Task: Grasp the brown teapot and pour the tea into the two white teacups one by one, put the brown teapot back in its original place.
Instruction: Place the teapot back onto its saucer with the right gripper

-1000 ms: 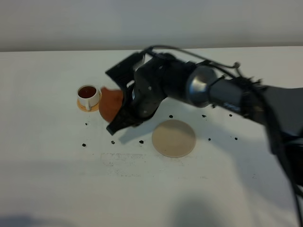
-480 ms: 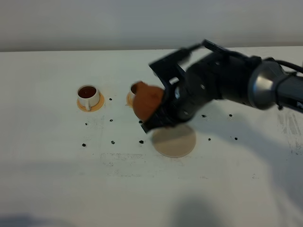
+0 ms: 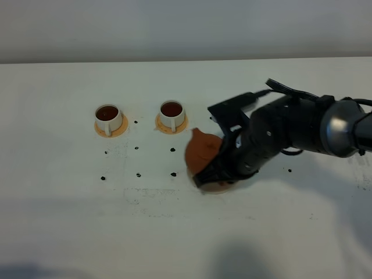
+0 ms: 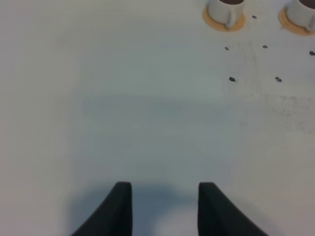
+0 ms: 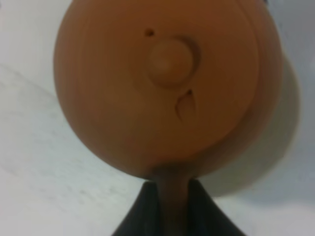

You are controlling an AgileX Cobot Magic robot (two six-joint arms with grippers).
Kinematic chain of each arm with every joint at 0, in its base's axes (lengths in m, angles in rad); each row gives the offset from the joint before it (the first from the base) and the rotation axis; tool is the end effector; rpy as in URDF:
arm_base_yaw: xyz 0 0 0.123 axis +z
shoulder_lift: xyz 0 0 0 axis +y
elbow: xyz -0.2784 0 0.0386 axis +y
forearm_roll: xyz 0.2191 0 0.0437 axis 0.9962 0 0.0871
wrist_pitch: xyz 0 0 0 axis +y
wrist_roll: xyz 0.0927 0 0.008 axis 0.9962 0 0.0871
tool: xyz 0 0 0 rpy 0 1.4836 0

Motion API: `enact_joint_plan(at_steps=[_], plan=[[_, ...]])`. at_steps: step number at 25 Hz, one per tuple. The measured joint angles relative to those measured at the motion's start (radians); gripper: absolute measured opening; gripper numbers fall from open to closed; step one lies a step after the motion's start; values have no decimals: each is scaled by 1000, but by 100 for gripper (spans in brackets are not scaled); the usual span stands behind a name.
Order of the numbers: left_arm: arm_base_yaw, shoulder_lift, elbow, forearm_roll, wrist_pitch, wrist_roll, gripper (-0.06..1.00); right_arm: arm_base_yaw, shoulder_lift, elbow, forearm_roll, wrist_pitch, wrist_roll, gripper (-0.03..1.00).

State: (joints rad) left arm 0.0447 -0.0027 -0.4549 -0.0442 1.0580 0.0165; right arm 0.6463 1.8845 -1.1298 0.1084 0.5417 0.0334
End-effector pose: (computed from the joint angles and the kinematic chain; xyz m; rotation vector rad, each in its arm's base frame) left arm -0.0201 -0.0045 0.2511 -0.0285 2.0830 -0.0161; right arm 0.2724 0.2120 0.1708 -0.7370 2.7146 0.2679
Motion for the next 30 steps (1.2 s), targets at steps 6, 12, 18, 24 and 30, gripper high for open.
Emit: enact_joint_plan(at_steps=[6, 12, 18, 24, 30], plan=[[0, 0, 0, 0, 0, 0, 31, -11, 0, 31, 10, -41, 0, 11], [0, 0, 0, 0, 0, 0, 31, -13, 29, 37, 28, -58, -5, 11], [0, 0, 0, 0, 0, 0, 31, -13, 29, 37, 33, -54, -33, 11], [0, 0, 0, 0, 0, 1, 31, -13, 29, 37, 34, -25, -33, 26], [0, 0, 0, 0, 0, 1, 31, -13, 2, 37, 24, -22, -33, 50]])
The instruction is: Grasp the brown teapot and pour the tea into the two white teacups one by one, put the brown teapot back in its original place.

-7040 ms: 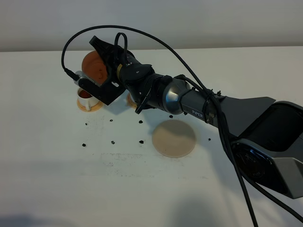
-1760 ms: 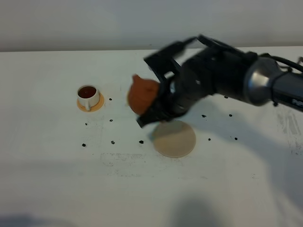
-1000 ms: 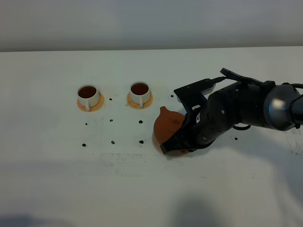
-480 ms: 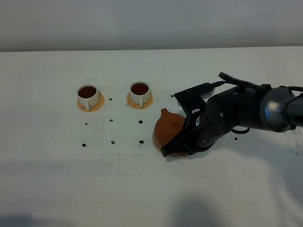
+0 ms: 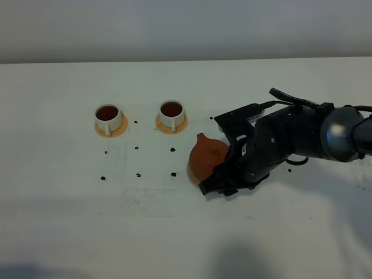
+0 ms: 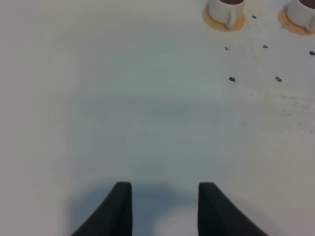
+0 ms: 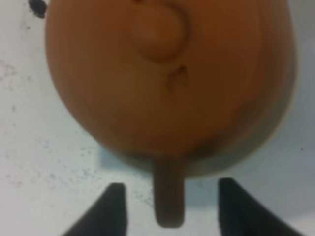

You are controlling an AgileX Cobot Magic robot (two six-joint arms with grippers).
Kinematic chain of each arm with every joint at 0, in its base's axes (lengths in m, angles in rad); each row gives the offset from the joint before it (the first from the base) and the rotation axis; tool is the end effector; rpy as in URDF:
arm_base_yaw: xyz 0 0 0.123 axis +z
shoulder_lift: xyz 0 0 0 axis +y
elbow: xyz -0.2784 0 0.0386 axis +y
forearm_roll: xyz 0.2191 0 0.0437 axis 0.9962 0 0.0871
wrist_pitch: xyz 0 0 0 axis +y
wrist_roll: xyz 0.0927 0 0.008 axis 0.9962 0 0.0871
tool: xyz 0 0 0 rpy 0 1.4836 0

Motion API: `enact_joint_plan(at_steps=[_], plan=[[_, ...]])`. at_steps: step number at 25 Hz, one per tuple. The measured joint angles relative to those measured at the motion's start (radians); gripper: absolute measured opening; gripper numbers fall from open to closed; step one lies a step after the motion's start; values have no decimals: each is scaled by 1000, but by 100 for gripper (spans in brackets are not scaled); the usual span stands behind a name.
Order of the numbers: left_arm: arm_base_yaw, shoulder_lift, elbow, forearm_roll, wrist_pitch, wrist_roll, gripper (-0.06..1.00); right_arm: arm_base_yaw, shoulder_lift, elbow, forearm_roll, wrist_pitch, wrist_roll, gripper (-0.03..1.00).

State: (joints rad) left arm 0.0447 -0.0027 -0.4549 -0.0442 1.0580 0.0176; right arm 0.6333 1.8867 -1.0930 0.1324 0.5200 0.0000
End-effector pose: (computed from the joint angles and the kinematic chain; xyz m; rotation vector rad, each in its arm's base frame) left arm -0.0201 -0.0045 0.2511 -0.0274 2.0830 -0.0154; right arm 0.2701 0.2059 0.1628 -0.7407 2.7305 0.2683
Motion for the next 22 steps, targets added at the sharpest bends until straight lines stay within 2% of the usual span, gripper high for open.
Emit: enact_joint_plan(at_steps=[3, 6, 11, 17, 22], plan=[[0, 0, 0, 0, 0, 0, 31, 0, -76, 0, -13, 36, 0, 53], [0, 0, 0, 0, 0, 0, 31, 0, -186, 0, -50, 120, 0, 53], [0, 0, 0, 0, 0, 0, 31, 0, -367, 0, -156, 239, 0, 49], [0, 0, 0, 0, 0, 0, 31, 0, -540, 0, -286, 470, 0, 43], [0, 0, 0, 0, 0, 0, 31, 0, -614, 0, -293, 603, 0, 38]])
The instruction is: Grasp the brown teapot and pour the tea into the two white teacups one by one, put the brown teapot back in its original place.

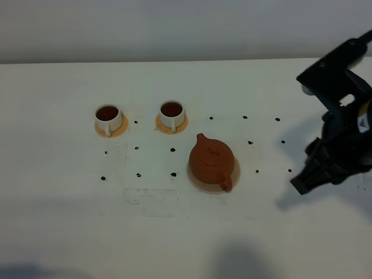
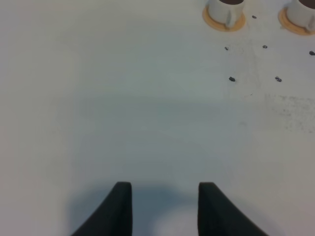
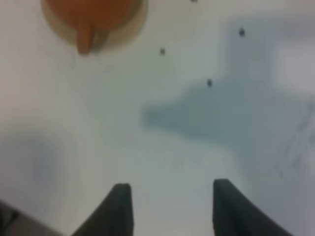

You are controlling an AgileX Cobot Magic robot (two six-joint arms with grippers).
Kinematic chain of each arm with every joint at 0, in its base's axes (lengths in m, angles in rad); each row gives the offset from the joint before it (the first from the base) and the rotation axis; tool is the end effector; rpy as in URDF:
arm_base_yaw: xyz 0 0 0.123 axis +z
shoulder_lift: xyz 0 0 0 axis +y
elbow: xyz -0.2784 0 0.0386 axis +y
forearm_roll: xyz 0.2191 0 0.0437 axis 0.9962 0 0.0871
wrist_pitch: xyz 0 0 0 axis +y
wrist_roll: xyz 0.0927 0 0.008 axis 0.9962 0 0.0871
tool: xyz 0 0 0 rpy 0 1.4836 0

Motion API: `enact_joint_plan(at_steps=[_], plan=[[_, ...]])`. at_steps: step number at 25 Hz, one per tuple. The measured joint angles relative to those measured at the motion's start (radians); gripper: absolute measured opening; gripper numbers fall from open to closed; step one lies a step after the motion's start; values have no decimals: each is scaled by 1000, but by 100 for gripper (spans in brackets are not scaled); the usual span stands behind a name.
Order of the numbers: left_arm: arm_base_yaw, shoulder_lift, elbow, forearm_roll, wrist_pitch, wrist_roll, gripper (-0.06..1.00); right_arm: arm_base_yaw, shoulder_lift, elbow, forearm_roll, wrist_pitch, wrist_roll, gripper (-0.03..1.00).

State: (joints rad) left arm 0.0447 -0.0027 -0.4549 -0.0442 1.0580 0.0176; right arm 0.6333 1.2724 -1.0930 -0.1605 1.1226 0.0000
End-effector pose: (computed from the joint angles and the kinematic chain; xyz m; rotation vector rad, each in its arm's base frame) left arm -0.0201 -0.0045 0.2511 -0.0274 2.0830 -0.0154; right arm 0.1779 0.1140 0.3182 -0.9148 2.5989 -0.0518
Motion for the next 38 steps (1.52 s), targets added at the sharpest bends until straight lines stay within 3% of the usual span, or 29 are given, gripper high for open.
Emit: enact_joint_plan(at_steps=[4, 11, 15, 25, 31, 38], plan=[[0, 0, 0, 0, 0, 0, 31, 0, -38, 0, -1, 83, 0, 34], [0, 0, 0, 0, 0, 0, 31, -23, -173, 1, 14, 92, 0, 26], [0, 0, 0, 0, 0, -1, 31, -166, -286, 53, 117, 94, -5, 22], [0, 0, 0, 0, 0, -1, 31, -543, -581, 356, 330, 69, -198, 21], [0, 0, 0, 0, 0, -1, 31, -641, -712, 467, 342, 28, -223, 21], [0, 0, 0, 0, 0, -1, 31, -657, -846, 551, 336, 18, -223, 21]])
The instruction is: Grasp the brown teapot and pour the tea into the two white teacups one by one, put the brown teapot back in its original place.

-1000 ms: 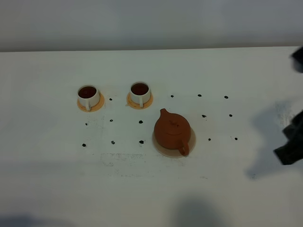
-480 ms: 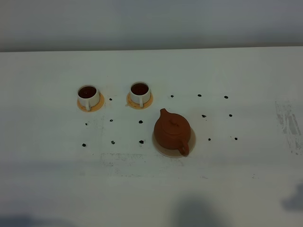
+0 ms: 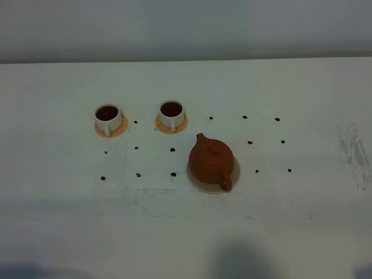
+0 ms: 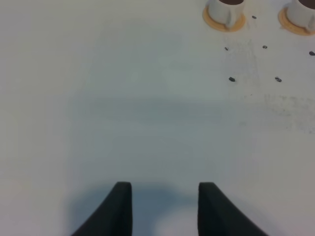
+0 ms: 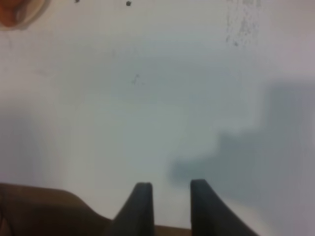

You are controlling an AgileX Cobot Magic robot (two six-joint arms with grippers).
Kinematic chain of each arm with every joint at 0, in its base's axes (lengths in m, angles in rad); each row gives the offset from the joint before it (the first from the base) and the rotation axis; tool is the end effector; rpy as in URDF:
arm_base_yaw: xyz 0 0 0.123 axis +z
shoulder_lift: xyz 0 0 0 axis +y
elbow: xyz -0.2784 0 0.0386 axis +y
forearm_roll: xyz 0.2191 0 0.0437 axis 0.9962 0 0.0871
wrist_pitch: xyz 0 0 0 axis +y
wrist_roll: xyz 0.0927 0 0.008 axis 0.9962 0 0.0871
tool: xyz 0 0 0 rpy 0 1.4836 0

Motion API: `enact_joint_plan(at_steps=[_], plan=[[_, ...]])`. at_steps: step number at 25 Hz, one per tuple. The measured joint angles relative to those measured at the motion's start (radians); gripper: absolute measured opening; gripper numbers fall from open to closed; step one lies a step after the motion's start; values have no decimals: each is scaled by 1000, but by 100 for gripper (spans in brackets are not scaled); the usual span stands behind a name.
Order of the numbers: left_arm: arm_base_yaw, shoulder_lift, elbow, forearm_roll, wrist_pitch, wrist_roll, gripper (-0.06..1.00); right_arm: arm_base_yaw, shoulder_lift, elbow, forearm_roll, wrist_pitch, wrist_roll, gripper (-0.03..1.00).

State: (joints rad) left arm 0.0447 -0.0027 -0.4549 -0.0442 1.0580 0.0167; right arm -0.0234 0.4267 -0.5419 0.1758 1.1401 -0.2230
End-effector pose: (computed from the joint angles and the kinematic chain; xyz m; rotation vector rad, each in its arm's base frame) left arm -0.0201 -0.0045 0.2511 -0.0283 2.0830 -0.0159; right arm 0.0302 0.0141 0.2682 -0.2219 2.4802 0.1274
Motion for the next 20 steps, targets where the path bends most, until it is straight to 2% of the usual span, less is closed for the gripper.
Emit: enact_joint_plan(at_steps=[10, 20], plan=[[0, 0, 0, 0, 0, 0, 31, -1, -109, 16, -41, -18, 40, 21], [0, 0, 0, 0, 0, 1, 31, -1, -118, 16, -41, -20, 43, 21]])
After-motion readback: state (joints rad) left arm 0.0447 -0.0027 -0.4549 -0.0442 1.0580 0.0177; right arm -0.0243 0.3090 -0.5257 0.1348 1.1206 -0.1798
